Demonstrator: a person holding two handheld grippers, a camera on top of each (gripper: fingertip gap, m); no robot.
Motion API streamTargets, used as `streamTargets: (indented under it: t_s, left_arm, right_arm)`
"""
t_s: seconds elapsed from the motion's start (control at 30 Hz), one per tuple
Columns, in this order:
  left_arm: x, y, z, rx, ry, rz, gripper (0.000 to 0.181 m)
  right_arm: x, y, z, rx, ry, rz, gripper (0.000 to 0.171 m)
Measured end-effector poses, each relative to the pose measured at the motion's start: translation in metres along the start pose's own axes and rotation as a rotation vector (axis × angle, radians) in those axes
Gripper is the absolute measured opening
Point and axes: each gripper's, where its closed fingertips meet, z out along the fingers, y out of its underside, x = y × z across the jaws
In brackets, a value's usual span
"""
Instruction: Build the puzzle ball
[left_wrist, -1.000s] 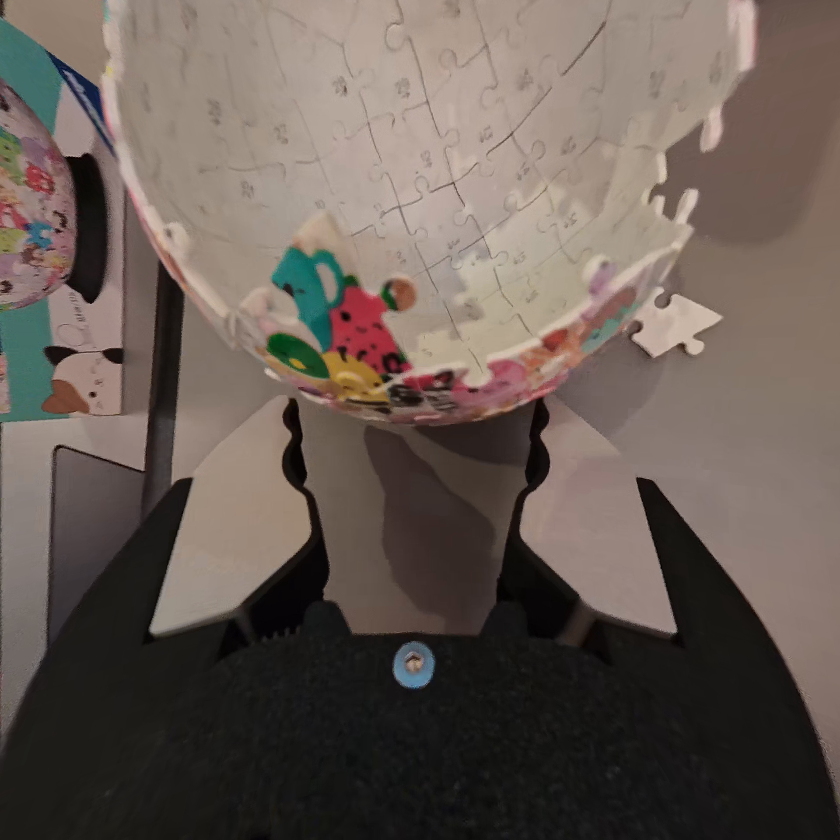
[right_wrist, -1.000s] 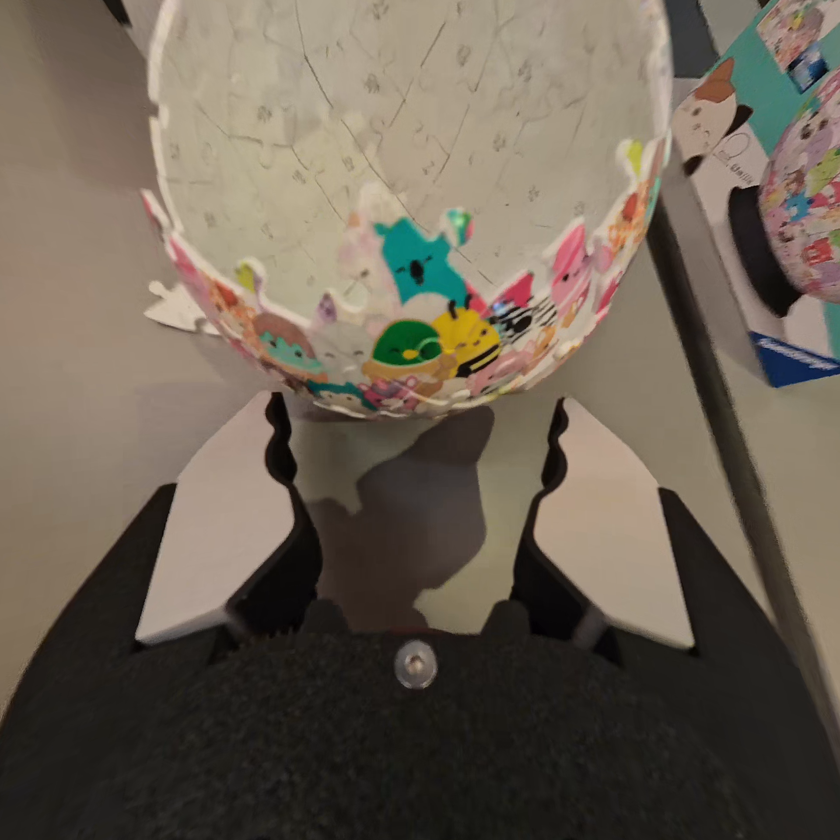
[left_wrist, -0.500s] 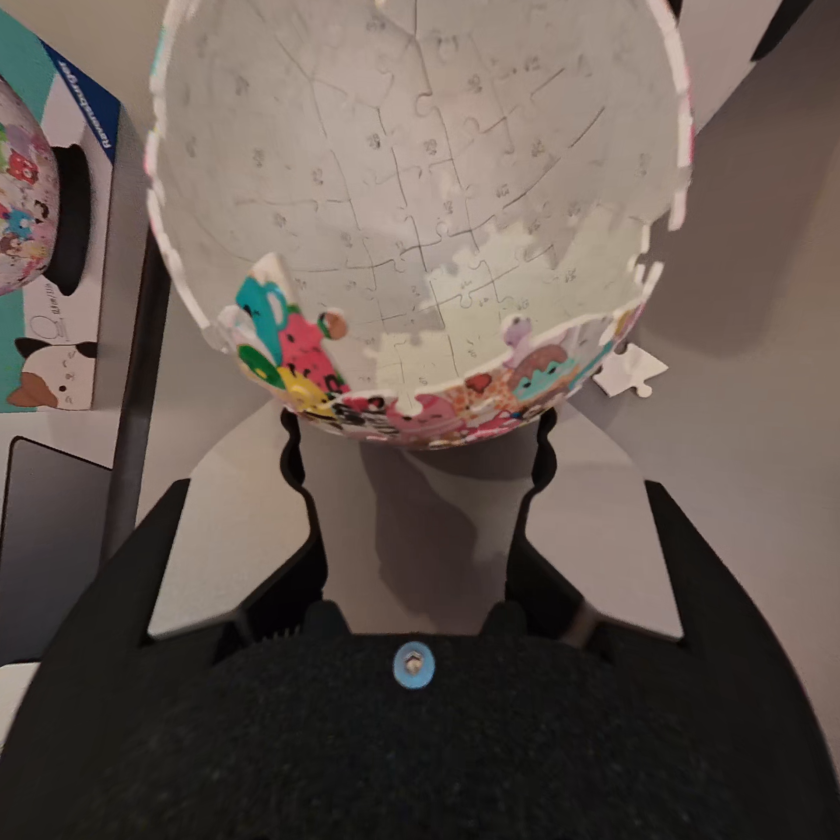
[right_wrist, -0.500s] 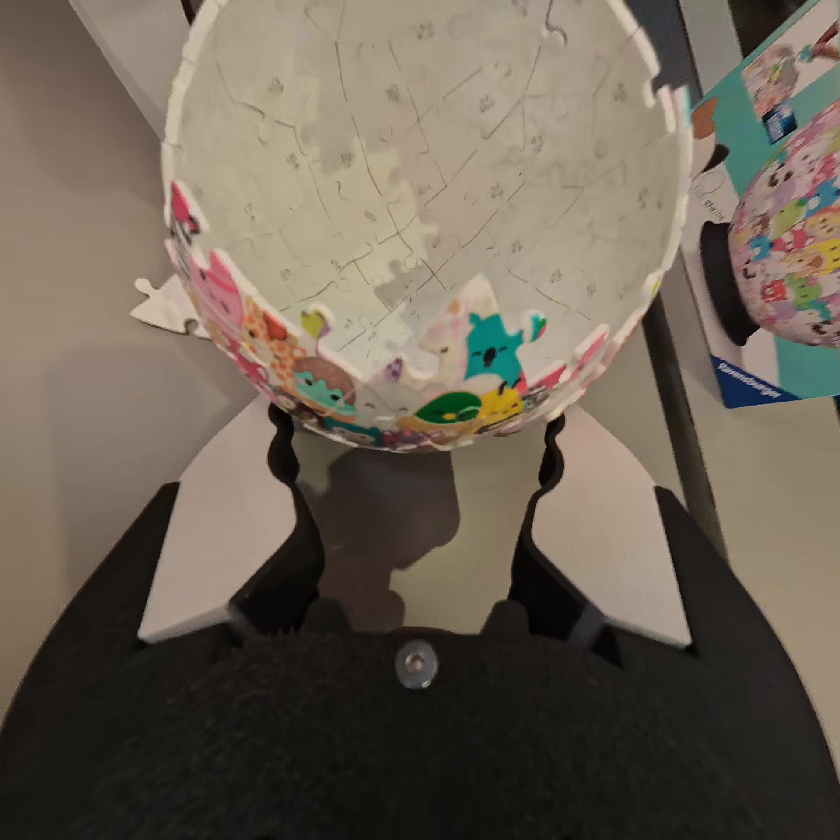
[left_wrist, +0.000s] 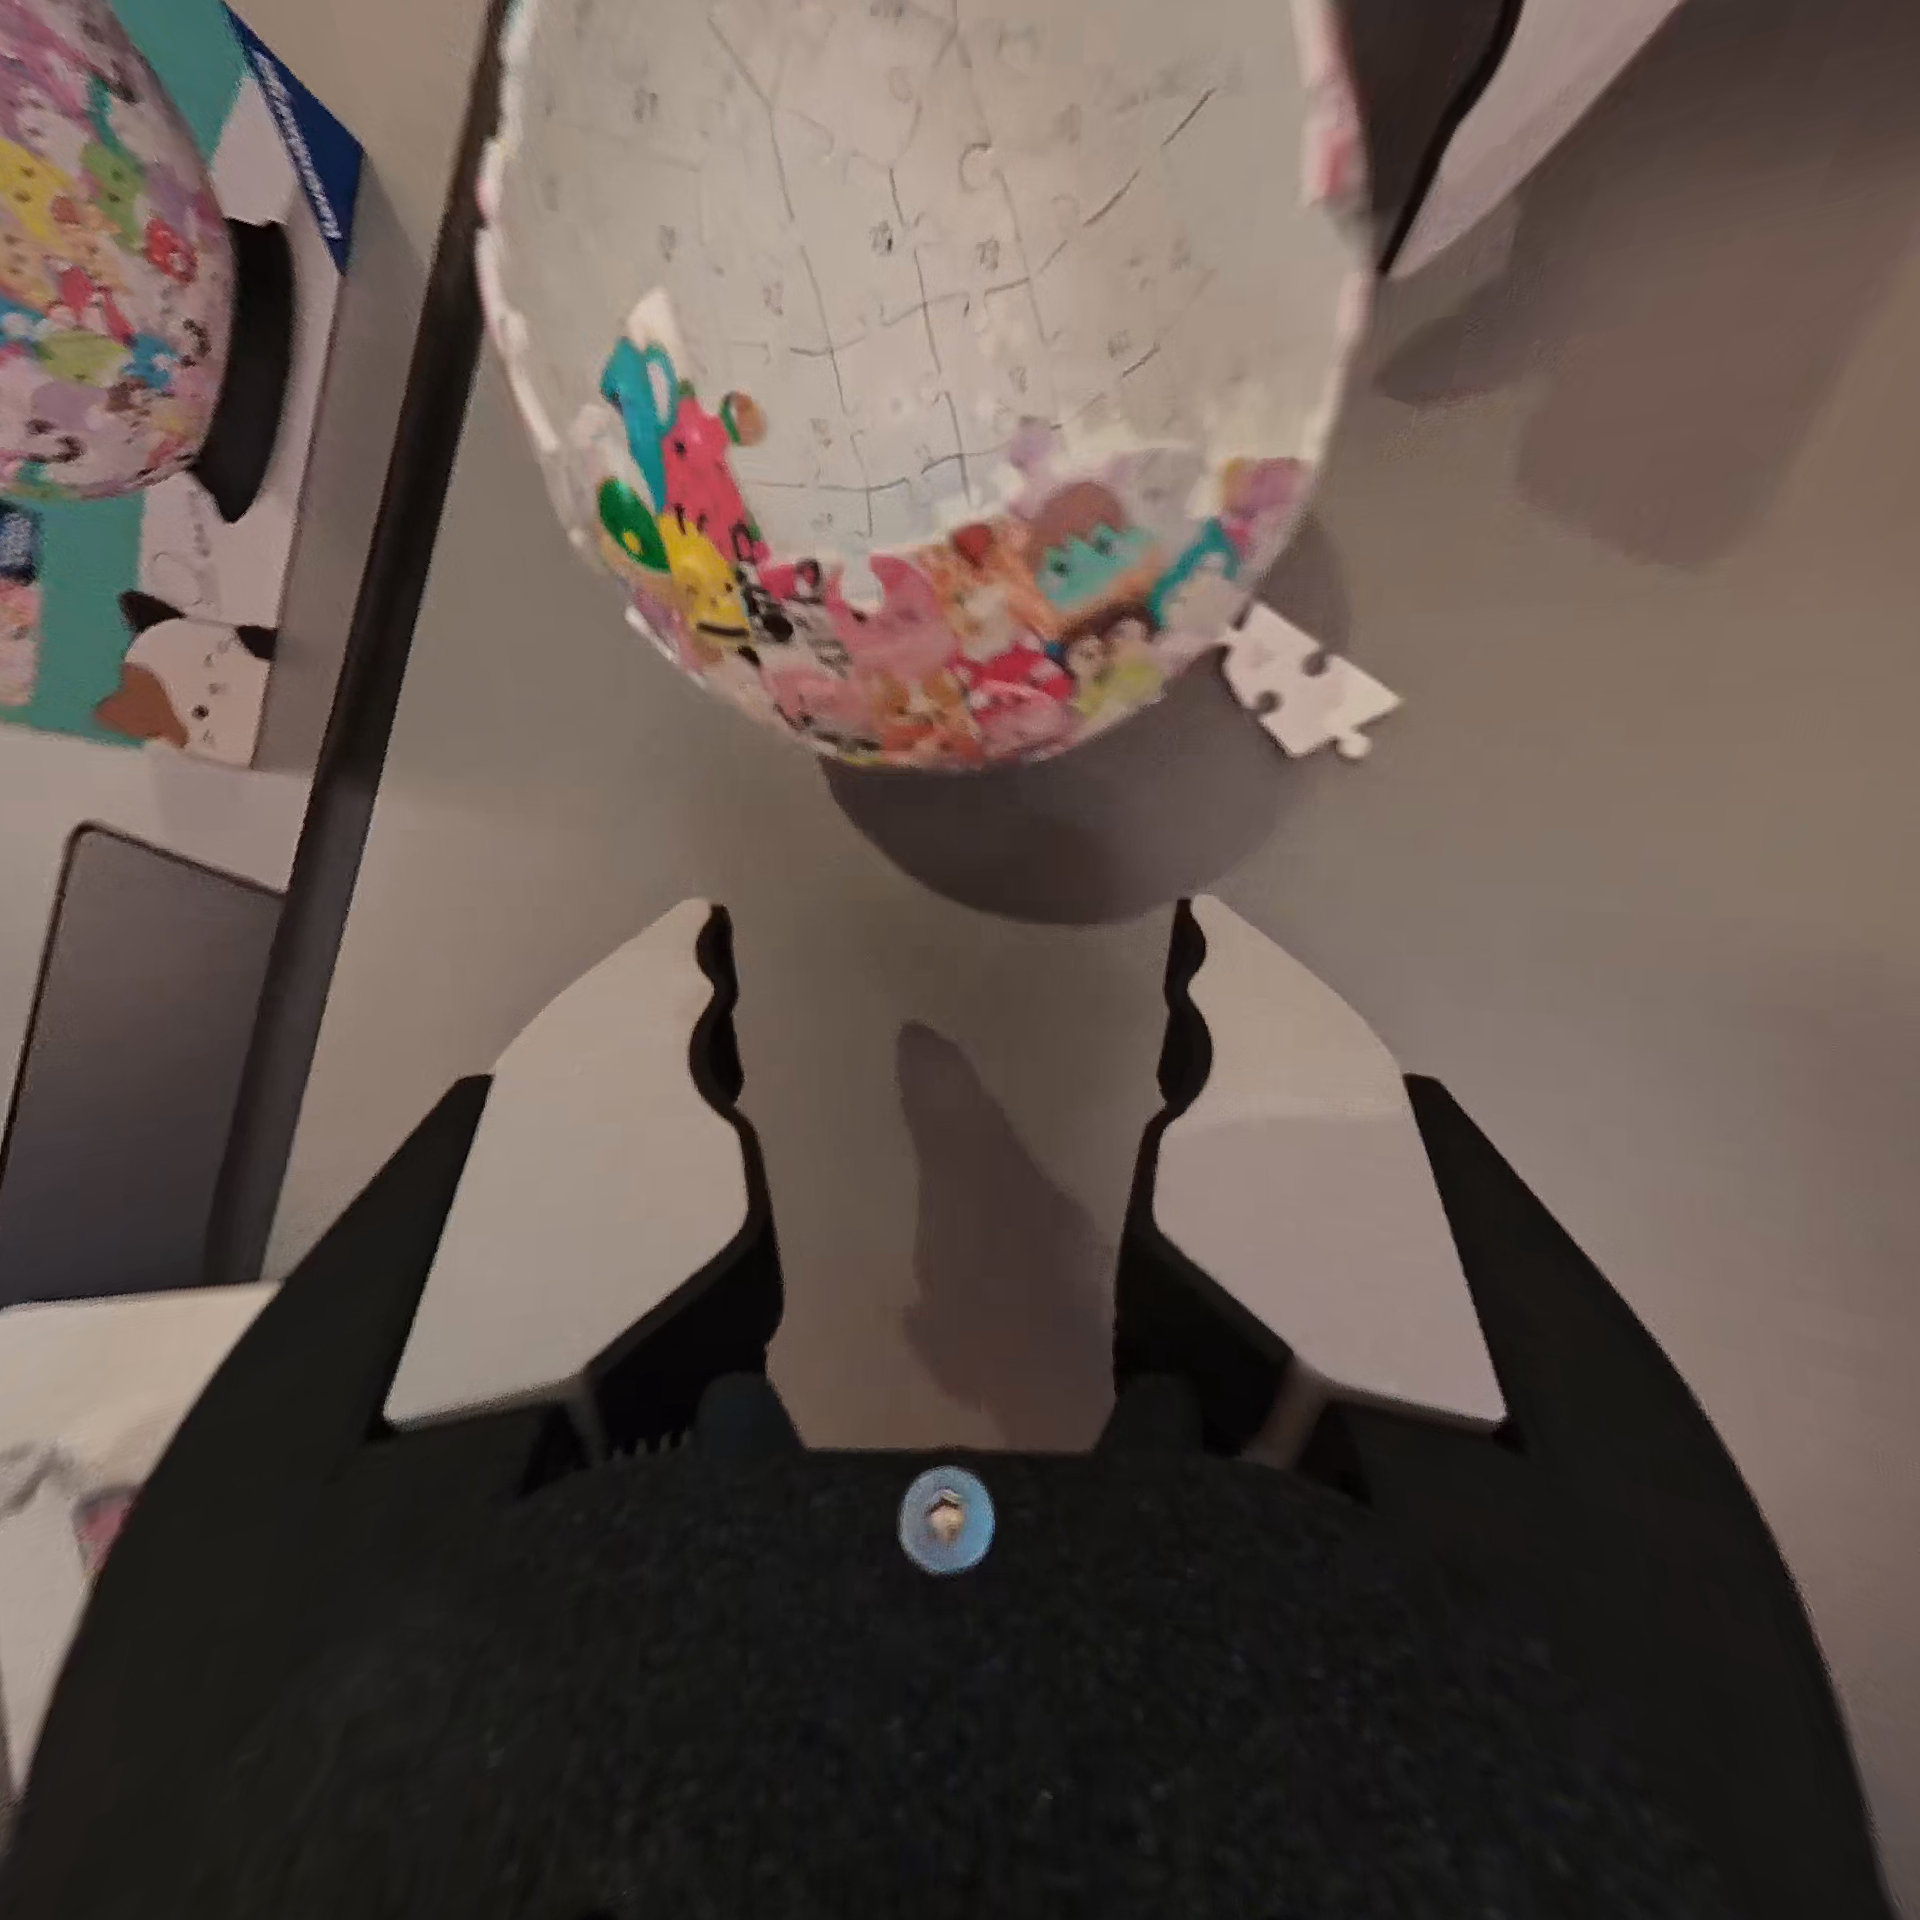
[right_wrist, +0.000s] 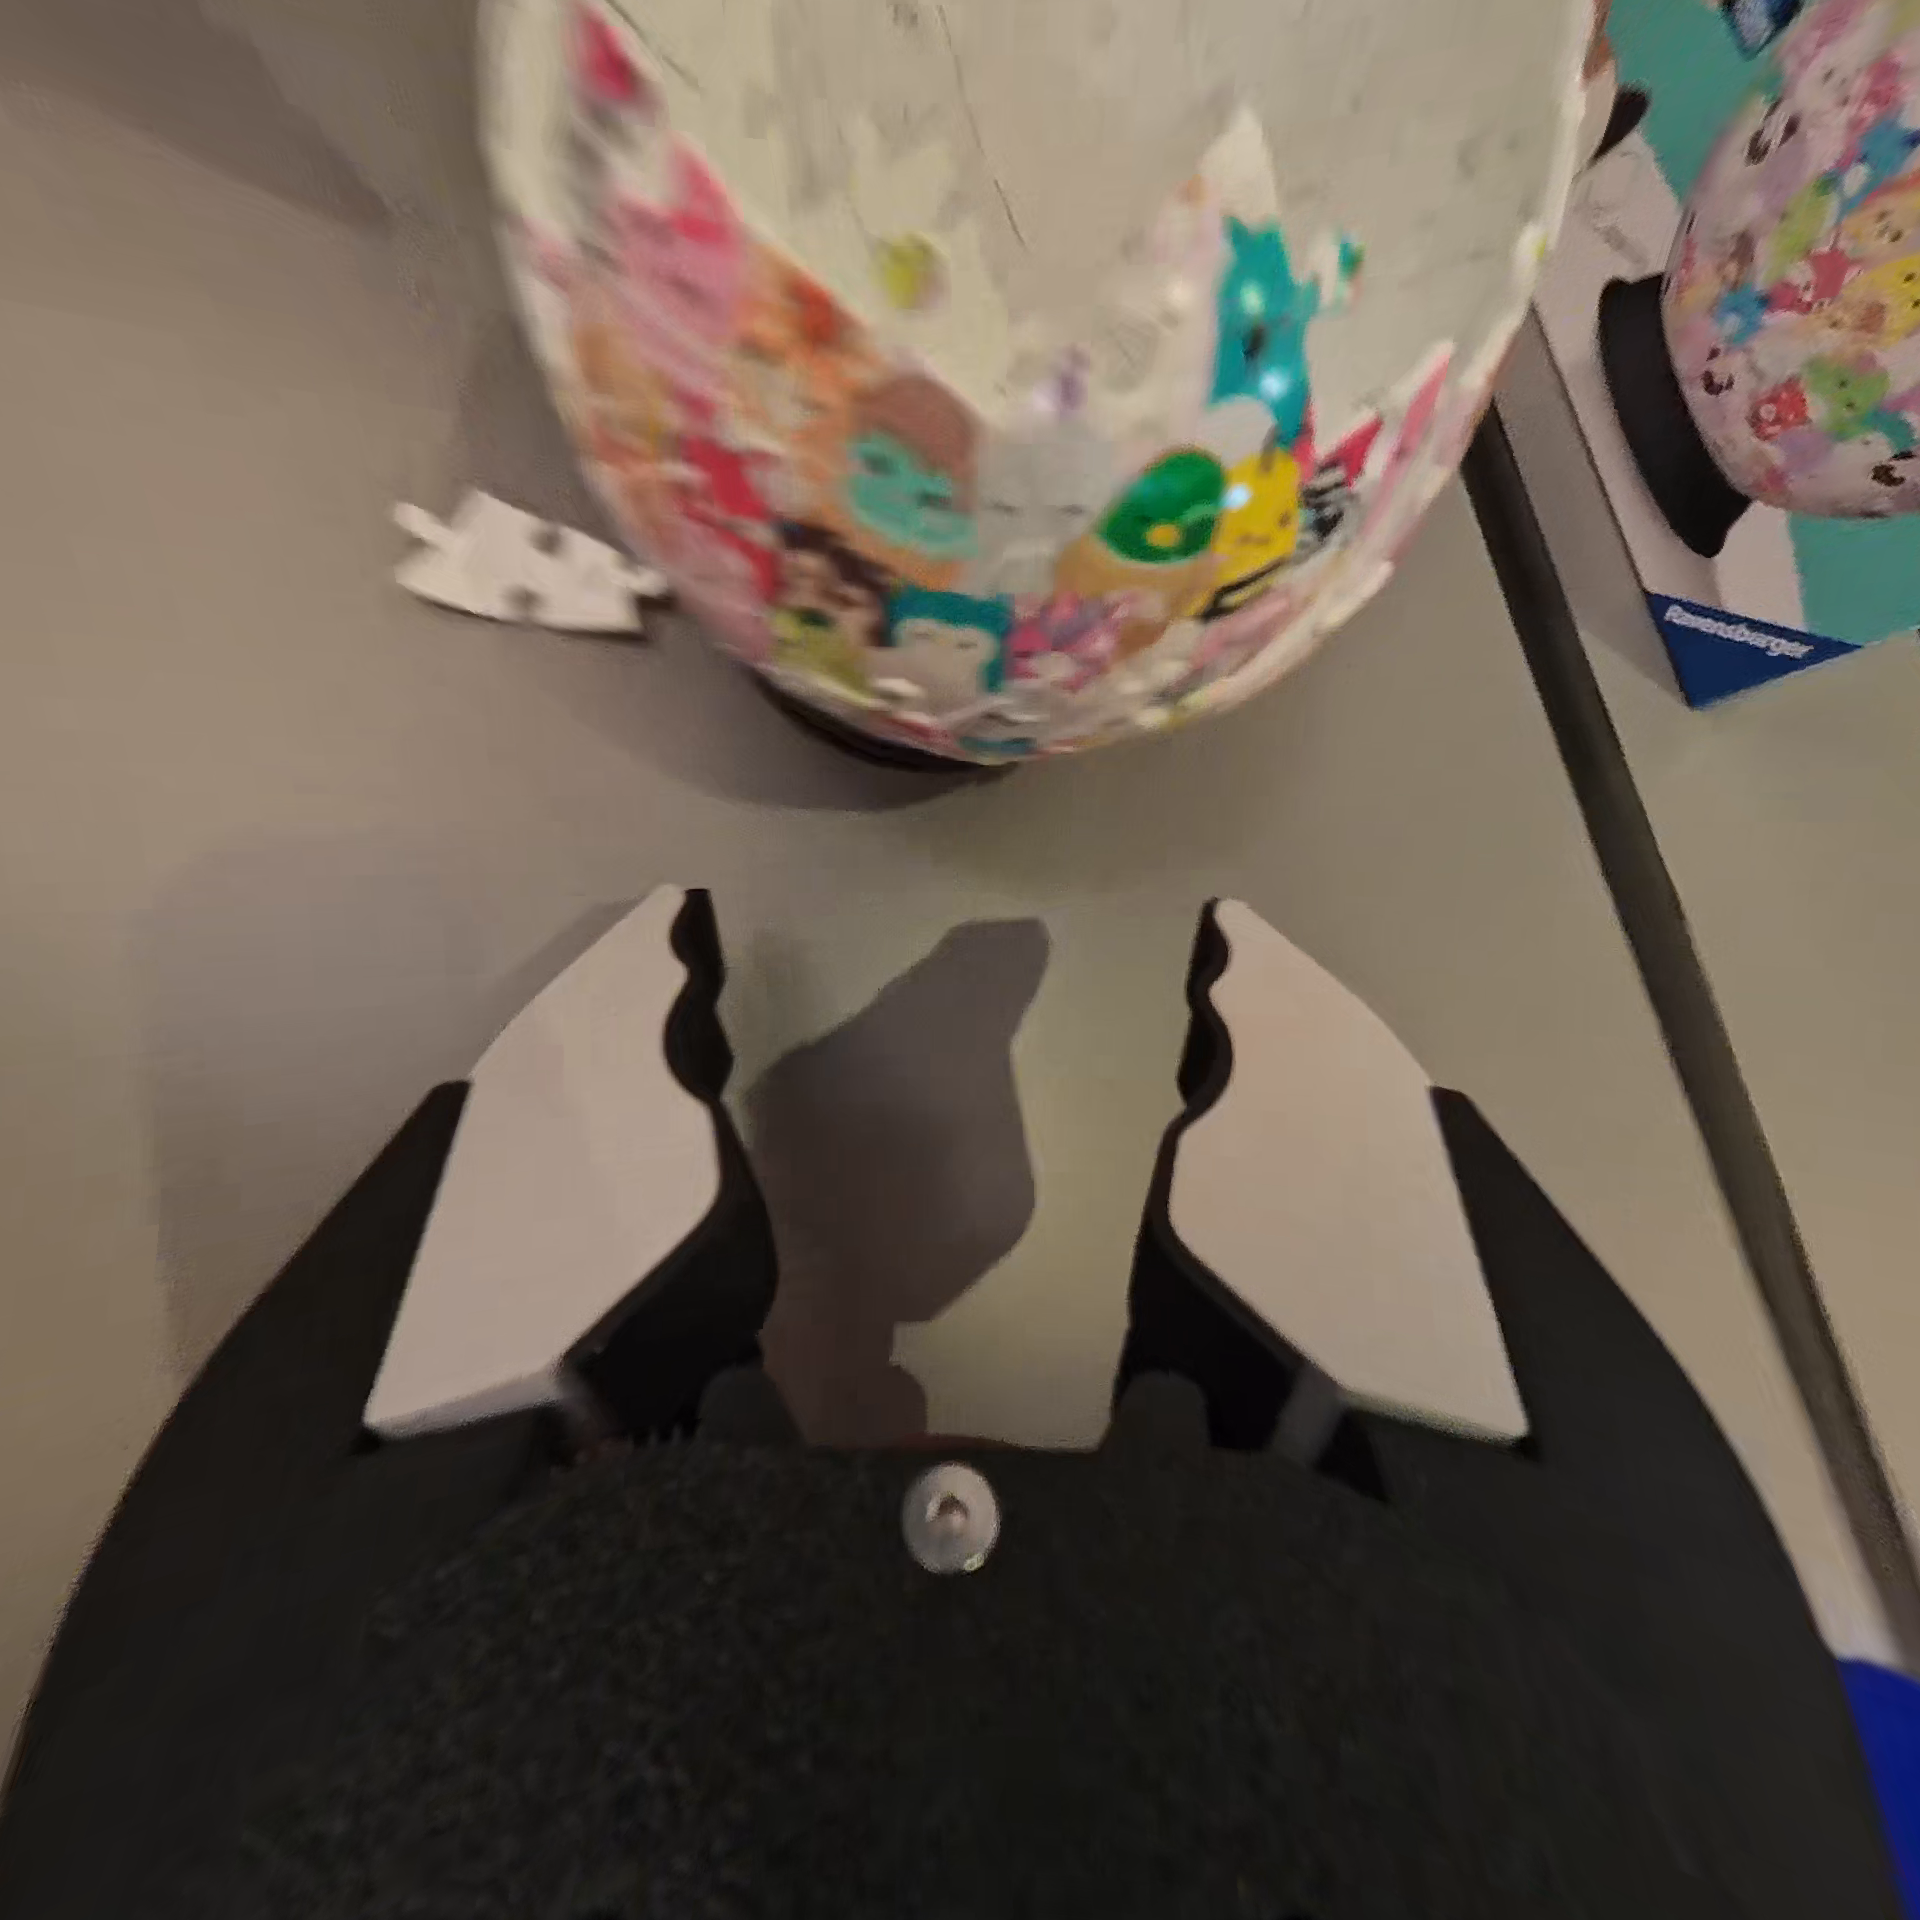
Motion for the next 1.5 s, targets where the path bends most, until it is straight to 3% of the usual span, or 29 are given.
streamTargets:
  t_s: [0.1,0.17,0.27,0.33,0.43,0.53,0.67,0.73,1.0,1.17,1.27,1.33,1.4,1.5]
  left_arm:
    - [0.036,-0.004,-0.050,0.093,0.014,-0.070,0.067]
    - [0.064,-0.005,-0.081,0.159,0.004,-0.142,0.056]
    - [0.120,-0.003,-0.116,0.269,0.027,-0.198,0.058]
    - [0.155,0.004,-0.129,0.307,0.037,-0.218,0.060]
    - [0.201,0.015,-0.141,0.350,0.079,-0.233,0.064]
    - [0.231,0.023,-0.149,0.386,0.118,-0.250,0.064]
    - [0.250,0.036,-0.151,0.400,0.148,-0.267,0.061]
    - [0.252,0.042,-0.149,0.397,0.157,-0.281,0.059]
    - [0.217,0.049,-0.143,0.454,0.038,-0.395,0.059]
    - [0.208,0.045,-0.120,0.449,-0.008,-0.313,0.056]
    - [0.196,0.025,-0.117,0.474,0.009,-0.239,0.050]
    - [0.192,0.004,-0.126,0.528,0.070,-0.192,0.049]
    - [0.190,-0.015,-0.137,0.576,0.131,-0.149,0.049]
    - [0.192,-0.034,-0.140,0.590,0.231,-0.110,0.048]
  right_arm:
    - [-0.043,-0.025,-0.020,0.130,-0.018,0.115,0.058]
    - [-0.072,-0.043,-0.017,0.218,-0.019,0.196,0.058]
    - [-0.086,-0.048,0.003,0.169,0.043,0.240,0.056]
    - [-0.094,-0.049,0.019,0.122,0.004,0.248,0.056]
    - [-0.094,-0.042,0.042,0.007,-0.027,0.262,0.070]
    - [-0.083,-0.044,0.050,-0.008,-0.010,0.299,0.066]
    - [-0.085,-0.046,0.053,0.007,-0.038,0.324,0.061]
    - [-0.087,-0.046,0.051,0.009,-0.036,0.321,0.045]
    - [-0.127,-0.046,0.037,0.018,-0.074,0.301,0.044]
    - [-0.154,-0.077,0.003,0.185,-0.339,0.475,0.044]
    - [-0.174,-0.126,-0.053,0.439,-0.826,0.733,0.044]
    - [-0.171,-0.142,-0.081,0.593,-1.025,0.857,0.044]
    - [-0.181,-0.145,-0.101,0.635,-1.223,0.902,0.044]
    - [-0.199,-0.145,-0.113,0.621,-1.357,0.911,0.044]
